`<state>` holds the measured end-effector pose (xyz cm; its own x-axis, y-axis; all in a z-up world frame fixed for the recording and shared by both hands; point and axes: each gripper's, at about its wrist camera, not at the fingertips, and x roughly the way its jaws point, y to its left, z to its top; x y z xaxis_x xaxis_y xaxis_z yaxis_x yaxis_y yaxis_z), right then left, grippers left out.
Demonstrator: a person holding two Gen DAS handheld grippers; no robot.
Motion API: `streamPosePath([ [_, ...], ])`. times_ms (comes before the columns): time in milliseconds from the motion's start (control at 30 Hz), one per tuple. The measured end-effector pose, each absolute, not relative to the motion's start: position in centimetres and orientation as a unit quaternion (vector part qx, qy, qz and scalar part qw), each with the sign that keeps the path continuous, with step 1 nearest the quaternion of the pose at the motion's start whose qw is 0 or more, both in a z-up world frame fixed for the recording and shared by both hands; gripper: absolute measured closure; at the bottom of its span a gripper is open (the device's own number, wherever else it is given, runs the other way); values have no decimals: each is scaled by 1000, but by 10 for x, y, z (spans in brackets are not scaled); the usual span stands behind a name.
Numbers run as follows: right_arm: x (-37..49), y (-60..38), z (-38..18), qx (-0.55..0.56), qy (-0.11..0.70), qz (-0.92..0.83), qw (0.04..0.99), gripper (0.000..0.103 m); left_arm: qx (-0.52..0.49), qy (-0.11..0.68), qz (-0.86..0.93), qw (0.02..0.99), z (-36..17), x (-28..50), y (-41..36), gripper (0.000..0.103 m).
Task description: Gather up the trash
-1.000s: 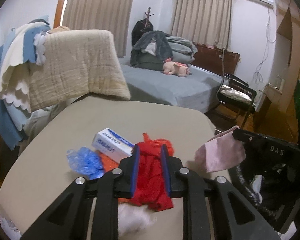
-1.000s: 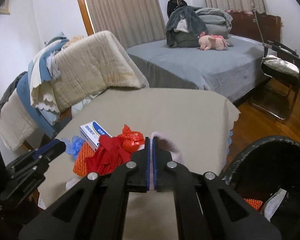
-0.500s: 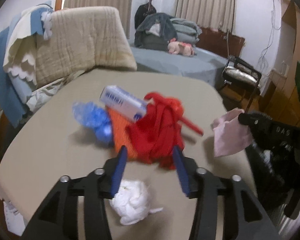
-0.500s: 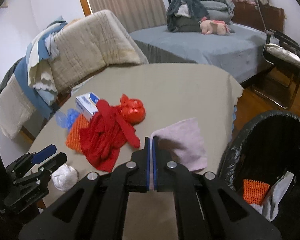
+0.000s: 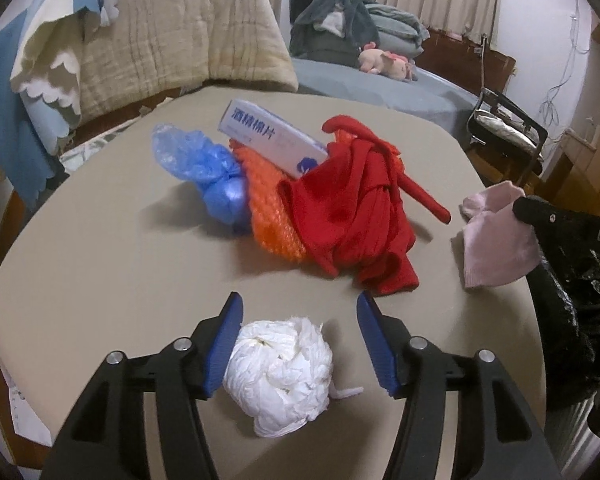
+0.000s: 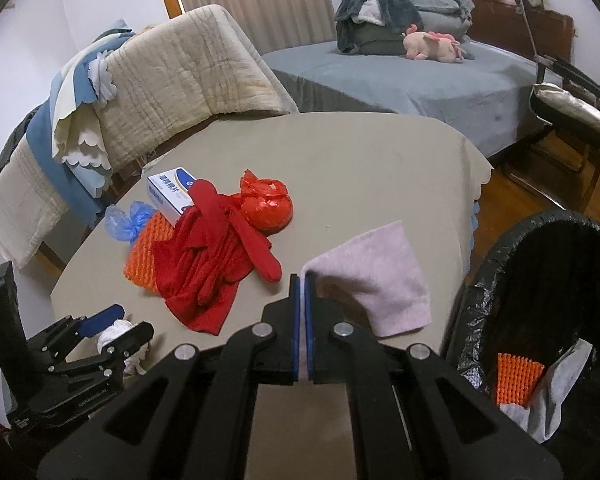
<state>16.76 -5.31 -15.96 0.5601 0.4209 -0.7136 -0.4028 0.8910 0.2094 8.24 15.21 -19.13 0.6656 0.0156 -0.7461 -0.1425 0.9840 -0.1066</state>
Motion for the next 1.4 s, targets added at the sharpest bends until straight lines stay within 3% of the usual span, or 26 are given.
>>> streamPosePath([
  [100, 167, -52, -159, 10, 406, 234, 883, 101, -76, 411, 45, 908, -191, 82, 151, 54],
  [267, 166, -52, -157, 12, 404, 234, 884, 101, -83, 408, 54, 908, -190, 82, 156, 91],
  [367, 166, -53, -154, 14, 400, 233, 886, 101, -89, 396, 54, 912, -186, 81, 159, 103],
  [733, 164, -58, -142, 18, 384, 232, 893, 101, -72, 360, 27, 930, -152, 81, 158, 103],
  [800, 162, -59, -142, 19, 383, 233, 894, 101, -70, 368, 16, 927, -152, 77, 157, 99],
  [867, 159, -59, -141, 18, 383, 233, 894, 101, -69, 370, 8, 927, -152, 71, 157, 75],
  [933, 156, -59, -140, 17, 381, 234, 894, 101, -59, 368, 8, 928, -153, 64, 154, 66],
  [1167, 147, -57, -146, 10, 387, 233, 892, 101, -63, 397, 16, 915, -173, 63, 154, 60],
  [1400, 143, -53, -153, 3, 393, 229, 890, 101, -78, 412, 23, 907, -186, 71, 162, 61],
])
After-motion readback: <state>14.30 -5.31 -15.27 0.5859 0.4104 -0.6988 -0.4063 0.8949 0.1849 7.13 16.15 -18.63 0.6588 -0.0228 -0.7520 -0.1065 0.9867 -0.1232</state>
